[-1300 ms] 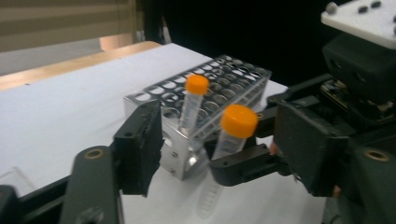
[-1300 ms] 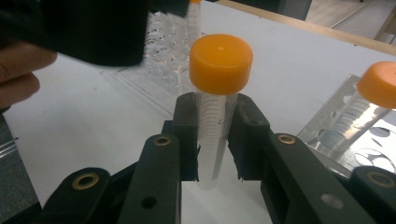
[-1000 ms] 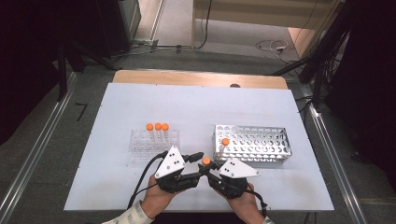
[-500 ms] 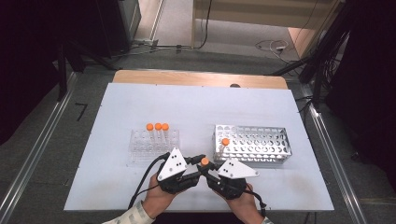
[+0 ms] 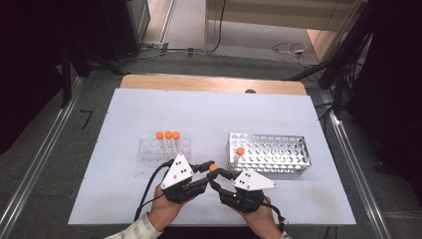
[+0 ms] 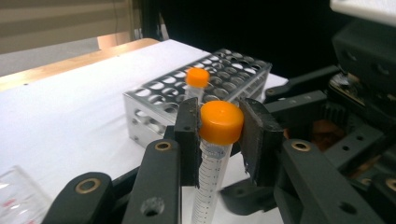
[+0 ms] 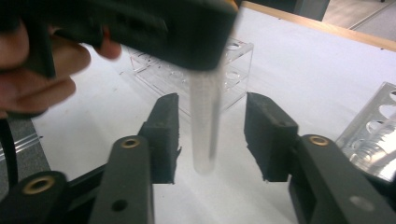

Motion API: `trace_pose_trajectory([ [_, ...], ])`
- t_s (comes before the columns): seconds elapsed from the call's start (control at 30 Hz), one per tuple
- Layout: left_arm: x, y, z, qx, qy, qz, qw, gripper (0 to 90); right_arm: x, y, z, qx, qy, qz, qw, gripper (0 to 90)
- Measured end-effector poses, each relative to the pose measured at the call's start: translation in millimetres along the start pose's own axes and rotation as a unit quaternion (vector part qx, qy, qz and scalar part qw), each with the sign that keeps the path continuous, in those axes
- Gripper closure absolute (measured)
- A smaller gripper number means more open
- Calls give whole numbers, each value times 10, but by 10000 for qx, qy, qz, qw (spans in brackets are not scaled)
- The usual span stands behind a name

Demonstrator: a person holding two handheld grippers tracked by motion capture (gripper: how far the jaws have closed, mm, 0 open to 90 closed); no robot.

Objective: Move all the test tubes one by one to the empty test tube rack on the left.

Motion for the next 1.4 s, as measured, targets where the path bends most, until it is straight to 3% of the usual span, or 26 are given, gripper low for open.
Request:
trace_pose_trajectory([
  [0.17,-94,-126,-185,-160,-202,56,9997,694,-5,-90,65,55,55,45,10000,411],
  [0.33,-189,-266,-363,-357,-377,186,9985,694,11,-203,131,182,63,94,9998,394],
  [0.67,-312,-472,-617,-627,-532,300,9962,695,20,-392,318,432,191,225,9986,387],
  [0.83,-327,-540,-777,-919,-528,362,9937,694,46,-382,348,462,200,163,9986,382],
  [0.97,-322,-616,-951,-1195,-584,381,9904,695,50,-386,364,501,232,159,9984,375],
  [1.4,-292,-750,-1264,-1600,-730,369,9837,695,58,-393,404,559,246,158,9980,372],
])
Point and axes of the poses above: each handheld gripper's, and its own axes: y roughly forward along the jaws, x roughly out of its underside, z roughly to its right, the point moved 9 cm from there along y, roughly forward along the jaws, and after that the axes turned 2 degrees about -x, right-handed, at the moved point
